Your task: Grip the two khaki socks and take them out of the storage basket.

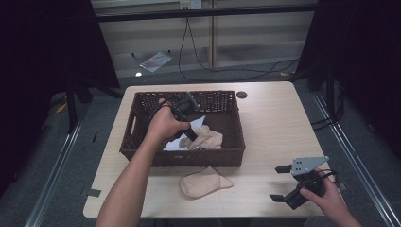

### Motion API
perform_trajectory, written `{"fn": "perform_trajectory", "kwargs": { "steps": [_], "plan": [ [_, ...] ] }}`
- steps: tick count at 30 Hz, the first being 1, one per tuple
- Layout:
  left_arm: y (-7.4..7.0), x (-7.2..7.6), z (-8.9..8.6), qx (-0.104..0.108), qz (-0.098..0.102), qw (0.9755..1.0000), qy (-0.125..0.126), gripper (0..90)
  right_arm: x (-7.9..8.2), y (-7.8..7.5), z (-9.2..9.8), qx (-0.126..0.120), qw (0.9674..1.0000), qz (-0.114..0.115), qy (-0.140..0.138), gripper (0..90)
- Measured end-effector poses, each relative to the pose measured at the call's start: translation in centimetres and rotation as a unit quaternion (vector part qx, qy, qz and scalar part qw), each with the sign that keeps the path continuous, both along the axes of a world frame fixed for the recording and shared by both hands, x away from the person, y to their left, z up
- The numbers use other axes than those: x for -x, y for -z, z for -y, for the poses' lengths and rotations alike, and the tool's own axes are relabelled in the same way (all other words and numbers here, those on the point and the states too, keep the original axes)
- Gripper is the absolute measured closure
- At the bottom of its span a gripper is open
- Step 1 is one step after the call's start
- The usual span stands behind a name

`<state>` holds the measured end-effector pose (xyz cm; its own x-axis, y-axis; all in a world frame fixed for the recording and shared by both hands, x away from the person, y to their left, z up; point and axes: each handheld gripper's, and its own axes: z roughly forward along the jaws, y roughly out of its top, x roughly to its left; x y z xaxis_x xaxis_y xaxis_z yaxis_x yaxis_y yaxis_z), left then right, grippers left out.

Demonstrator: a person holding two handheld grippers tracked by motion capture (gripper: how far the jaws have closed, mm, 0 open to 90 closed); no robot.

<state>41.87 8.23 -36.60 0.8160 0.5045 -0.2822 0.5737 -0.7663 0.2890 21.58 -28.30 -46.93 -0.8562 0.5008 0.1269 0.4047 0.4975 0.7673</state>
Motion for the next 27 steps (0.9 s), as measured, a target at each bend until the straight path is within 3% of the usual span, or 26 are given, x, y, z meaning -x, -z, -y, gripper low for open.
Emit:
{"fn": "perform_trajectory", "kwargs": {
  "steps": [13,27],
  "plan": [
    [-4.1,1.8,-0.2,0.01,0.002,0.9994,0.033,81.3,0.0,0.0,0.0,0.0,1.0,-0.001,0.0,2.3],
    [-6.3,3.4,-0.5,0.021,-0.001,0.9982,0.057,81.3,0.0,0.1,-0.1,-0.001,1.0,-0.005,-0.002,2.3]
  ]
}}
